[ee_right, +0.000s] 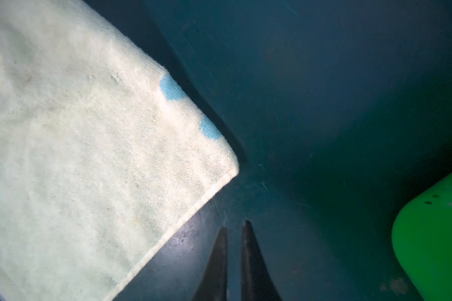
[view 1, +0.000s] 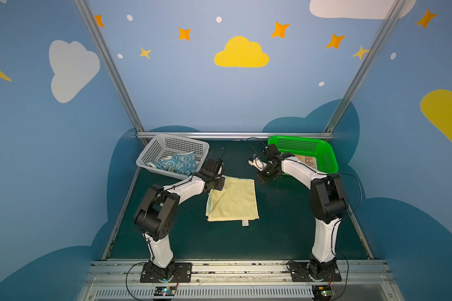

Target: Fold and stack the towels

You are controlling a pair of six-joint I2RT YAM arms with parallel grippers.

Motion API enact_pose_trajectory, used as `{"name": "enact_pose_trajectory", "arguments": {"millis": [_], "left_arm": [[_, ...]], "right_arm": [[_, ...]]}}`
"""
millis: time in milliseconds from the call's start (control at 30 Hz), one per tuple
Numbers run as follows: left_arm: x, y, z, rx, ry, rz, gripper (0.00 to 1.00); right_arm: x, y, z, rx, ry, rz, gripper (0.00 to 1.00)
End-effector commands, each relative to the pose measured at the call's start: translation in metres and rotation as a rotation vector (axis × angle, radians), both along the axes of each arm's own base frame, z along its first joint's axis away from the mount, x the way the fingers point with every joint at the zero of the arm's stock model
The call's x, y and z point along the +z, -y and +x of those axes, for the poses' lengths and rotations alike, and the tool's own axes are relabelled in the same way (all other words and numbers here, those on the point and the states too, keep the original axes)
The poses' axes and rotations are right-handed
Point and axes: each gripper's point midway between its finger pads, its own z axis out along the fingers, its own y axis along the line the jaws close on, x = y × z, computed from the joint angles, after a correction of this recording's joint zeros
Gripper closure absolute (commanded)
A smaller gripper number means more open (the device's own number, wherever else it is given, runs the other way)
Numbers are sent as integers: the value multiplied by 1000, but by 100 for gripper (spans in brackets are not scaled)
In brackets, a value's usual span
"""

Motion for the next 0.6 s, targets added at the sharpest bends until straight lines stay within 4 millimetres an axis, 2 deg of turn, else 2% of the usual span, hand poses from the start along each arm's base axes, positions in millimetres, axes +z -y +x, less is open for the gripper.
{"name": "enact_pose_trajectory", "arguments": {"millis": [0, 100, 267, 567], "left_arm": [[1, 2, 11, 4, 9, 6, 96], [-6, 0, 12, 20, -7, 11, 96], [-14, 0, 13, 32, -43, 27, 96], [-29, -2, 8, 45, -106, 51, 96]], "right_arm": [[-5, -10, 2, -28, -63, 7, 73], [-14, -15, 5, -87, -141, -27, 68], [-27, -24, 9, -199, -254, -22, 68], [-49, -28, 9, -273, -335, -36, 67]]}}
